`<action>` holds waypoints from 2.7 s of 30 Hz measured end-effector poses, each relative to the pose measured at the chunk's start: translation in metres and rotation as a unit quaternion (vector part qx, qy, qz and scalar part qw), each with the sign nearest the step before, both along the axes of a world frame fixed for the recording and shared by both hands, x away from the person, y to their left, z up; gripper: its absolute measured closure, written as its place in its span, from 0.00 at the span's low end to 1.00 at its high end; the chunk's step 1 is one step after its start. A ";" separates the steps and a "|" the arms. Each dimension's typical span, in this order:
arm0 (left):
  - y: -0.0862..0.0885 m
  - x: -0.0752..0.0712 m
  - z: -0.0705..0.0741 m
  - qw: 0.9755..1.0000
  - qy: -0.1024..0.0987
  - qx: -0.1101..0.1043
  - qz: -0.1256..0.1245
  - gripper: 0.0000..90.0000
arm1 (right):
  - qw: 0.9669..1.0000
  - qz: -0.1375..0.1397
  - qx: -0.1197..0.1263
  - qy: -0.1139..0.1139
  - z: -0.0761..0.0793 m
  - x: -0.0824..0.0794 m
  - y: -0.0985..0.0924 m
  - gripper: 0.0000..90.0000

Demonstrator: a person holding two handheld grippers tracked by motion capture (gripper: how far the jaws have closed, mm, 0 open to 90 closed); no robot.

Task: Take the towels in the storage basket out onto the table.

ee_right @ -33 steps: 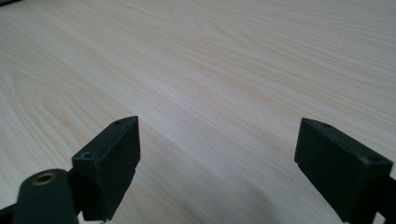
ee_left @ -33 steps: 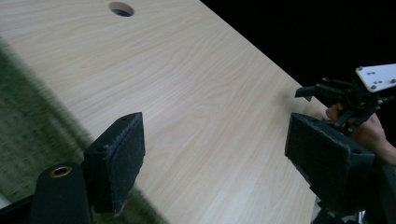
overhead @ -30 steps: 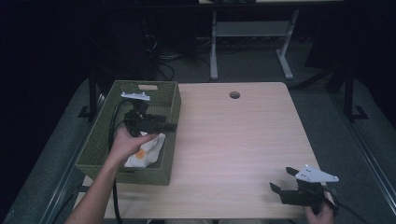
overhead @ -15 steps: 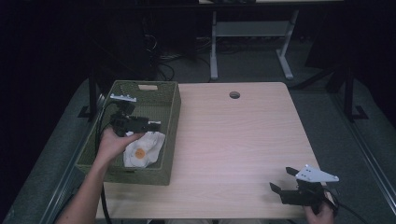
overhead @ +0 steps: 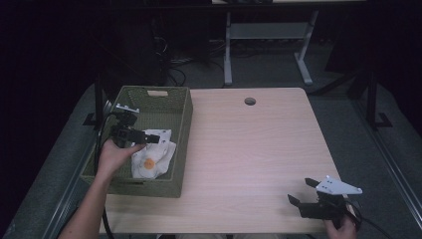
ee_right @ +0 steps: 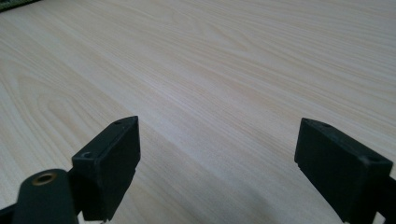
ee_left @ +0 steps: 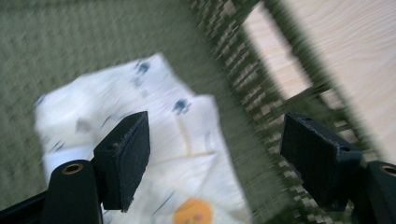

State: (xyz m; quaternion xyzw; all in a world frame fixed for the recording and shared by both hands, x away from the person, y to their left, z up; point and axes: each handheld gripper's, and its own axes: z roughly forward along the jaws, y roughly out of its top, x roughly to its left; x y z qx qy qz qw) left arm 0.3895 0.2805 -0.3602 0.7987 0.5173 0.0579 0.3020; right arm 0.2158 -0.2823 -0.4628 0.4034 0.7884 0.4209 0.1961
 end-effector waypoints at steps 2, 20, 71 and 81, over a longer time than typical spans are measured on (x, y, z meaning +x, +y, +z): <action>0.000 0.000 -0.002 1.000 0.005 0.006 0.004 0.27 | 1.000 0.000 0.000 0.000 0.000 0.000 0.000 0.15; -0.016 0.014 -0.037 0.988 0.113 0.104 0.031 0.30 | 1.000 0.001 0.001 -0.001 0.000 0.000 0.000 0.15; -0.032 0.032 -0.062 0.963 0.181 0.202 0.000 0.81 | 1.000 0.002 0.006 0.002 -0.001 0.000 0.002 0.15; -0.022 0.028 -0.046 0.976 0.146 0.161 -0.001 0.82 | 1.000 -0.008 0.010 0.003 -0.003 0.002 -0.001 0.15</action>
